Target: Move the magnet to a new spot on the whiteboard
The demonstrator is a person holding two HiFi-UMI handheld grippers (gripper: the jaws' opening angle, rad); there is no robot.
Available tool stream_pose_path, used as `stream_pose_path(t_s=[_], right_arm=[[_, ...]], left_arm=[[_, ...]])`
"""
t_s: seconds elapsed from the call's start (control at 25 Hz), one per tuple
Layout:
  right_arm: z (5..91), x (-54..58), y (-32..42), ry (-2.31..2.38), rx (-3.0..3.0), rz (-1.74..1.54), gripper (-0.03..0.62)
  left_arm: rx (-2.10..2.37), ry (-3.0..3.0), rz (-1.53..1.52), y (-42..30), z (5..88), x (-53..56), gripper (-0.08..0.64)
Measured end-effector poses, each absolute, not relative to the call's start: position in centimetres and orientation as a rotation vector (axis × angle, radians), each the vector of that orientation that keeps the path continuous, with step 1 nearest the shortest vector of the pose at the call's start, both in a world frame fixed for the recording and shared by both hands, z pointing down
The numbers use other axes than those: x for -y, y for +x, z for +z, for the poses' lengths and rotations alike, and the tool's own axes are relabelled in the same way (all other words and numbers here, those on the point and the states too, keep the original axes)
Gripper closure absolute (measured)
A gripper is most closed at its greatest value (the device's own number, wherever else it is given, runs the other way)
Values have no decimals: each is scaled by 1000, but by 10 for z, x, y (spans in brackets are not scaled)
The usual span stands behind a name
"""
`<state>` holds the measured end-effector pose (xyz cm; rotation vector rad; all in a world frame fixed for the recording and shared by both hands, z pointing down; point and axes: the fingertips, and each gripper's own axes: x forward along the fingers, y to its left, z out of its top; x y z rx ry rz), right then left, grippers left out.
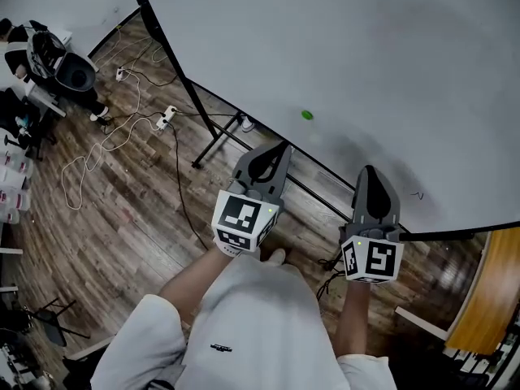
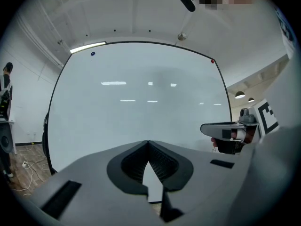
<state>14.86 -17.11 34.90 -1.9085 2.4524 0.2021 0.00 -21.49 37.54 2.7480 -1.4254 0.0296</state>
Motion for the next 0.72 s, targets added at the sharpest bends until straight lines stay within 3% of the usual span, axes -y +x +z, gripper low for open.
stream_pose_path(t_s=[0.72], right_arm=[[317, 143, 141, -1846, -2434, 251, 586]], left_arm=[[1523, 2764, -43, -41, 333, 178, 554]])
